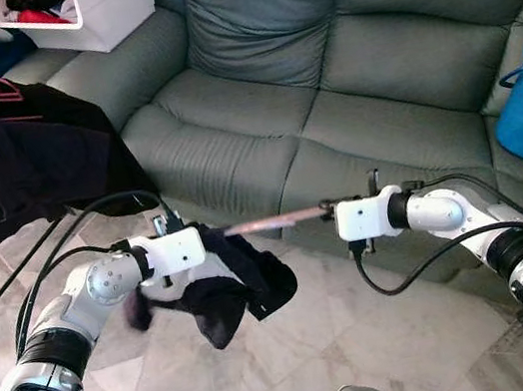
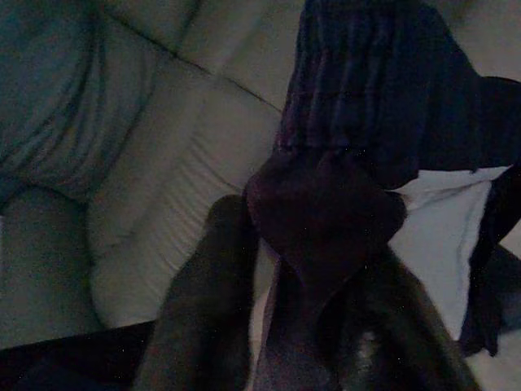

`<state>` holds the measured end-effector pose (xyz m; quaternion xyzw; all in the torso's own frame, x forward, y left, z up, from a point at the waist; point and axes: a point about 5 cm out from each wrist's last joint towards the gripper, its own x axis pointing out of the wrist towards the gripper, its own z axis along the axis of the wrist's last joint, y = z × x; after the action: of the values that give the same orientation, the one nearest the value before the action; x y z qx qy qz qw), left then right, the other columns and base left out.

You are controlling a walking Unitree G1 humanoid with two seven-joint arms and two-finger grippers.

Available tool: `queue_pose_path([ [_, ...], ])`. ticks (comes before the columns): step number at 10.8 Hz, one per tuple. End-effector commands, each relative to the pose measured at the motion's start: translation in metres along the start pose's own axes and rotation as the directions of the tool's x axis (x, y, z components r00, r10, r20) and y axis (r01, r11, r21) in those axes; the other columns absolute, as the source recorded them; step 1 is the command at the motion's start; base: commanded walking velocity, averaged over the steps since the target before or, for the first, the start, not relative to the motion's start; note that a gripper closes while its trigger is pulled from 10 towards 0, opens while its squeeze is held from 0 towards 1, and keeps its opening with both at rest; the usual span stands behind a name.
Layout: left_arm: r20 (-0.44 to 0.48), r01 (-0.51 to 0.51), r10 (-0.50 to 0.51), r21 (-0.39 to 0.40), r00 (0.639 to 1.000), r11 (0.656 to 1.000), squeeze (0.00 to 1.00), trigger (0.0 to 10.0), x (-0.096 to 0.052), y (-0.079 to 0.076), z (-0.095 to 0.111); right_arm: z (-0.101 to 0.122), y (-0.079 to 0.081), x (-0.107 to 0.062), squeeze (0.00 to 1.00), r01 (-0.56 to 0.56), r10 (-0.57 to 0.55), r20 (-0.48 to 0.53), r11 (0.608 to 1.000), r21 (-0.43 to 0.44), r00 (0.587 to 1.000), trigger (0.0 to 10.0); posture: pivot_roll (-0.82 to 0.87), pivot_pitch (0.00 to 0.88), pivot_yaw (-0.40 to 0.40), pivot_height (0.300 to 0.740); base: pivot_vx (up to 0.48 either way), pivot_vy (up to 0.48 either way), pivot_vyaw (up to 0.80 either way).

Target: Hang hanger

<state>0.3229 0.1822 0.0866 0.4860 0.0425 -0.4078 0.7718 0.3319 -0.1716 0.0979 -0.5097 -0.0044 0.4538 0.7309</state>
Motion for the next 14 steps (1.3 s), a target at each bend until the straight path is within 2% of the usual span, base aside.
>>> queue_pose_path([
  [1,0.039,-0.053,0.052,0.023,0.998,0.998,1.0,10.0,0.0,0.012,0.007,0.002,-0.007,-0.001,0.0,0.092,-0.093,0.018,0.995,0.032,0.996,0.0,-0.07,0.051,-0.052,0.74,0.0,0.0,0.0],
  [3,0.068,-0.147,0.143,0.061,0.987,0.987,1.0,10.0,-0.001,0.024,0.012,0.0,-0.014,-0.001,0.0,0.219,-0.221,0.005,0.969,0.111,0.975,0.0,-0.06,0.053,-0.053,0.74,0.0,0.0,0.0],
  [4,0.079,-0.223,0.217,0.073,0.973,0.972,1.0,10.0,-0.004,0.032,0.014,0.001,-0.018,0.0,0.0,0.326,-0.332,0.0,0.924,0.198,0.943,0.0,-0.06,0.053,-0.05,0.74,0.0,0.0,0.0],
  [6,0.095,-0.312,0.305,0.084,0.948,0.946,1.0,10.0,-0.006,0.041,0.016,0.005,-0.021,0.0,0.0,0.445,-0.464,0.002,0.85,0.281,0.886,0.0,-0.06,0.054,-0.049,0.74,0.0,0.0,0.0],
  [8,0.1,-0.393,0.384,0.108,0.918,0.913,1.0,10.0,-0.006,0.049,0.018,0.013,-0.015,0.005,0.0,0.501,-0.539,0.01,0.79,0.353,0.842,0.0,-0.06,0.052,-0.049,0.74,0.0,0.0,0.0],
  [11,0.095,-0.481,0.475,0.05,0.875,0.875,1.0,10.0,-0.007,0.052,0.019,0.025,-0.008,0.014,0.0,0.526,-0.595,0.017,0.723,0.448,0.803,0.0,-0.06,0.054,-0.05,0.74,0.0,0.0,0.0],
  [13,0.085,-0.527,0.525,0.004,0.847,0.85,1.0,10.0,-0.008,0.052,0.018,0.03,-0.008,0.016,0.0,0.516,-0.591,0.032,0.727,0.452,0.806,0.0,-0.06,0.056,-0.052,0.74,0.0,0.0,0.0],
  [14,0.027,-0.568,0.577,-0.142,0.816,0.811,1.0,10.0,-0.007,0.054,0.014,0.033,-0.01,0.017,0.0,0.502,-0.595,0.04,0.711,0.493,0.803,0.0,-0.06,0.058,-0.051,0.74,0.0,0.0,0.0],
])
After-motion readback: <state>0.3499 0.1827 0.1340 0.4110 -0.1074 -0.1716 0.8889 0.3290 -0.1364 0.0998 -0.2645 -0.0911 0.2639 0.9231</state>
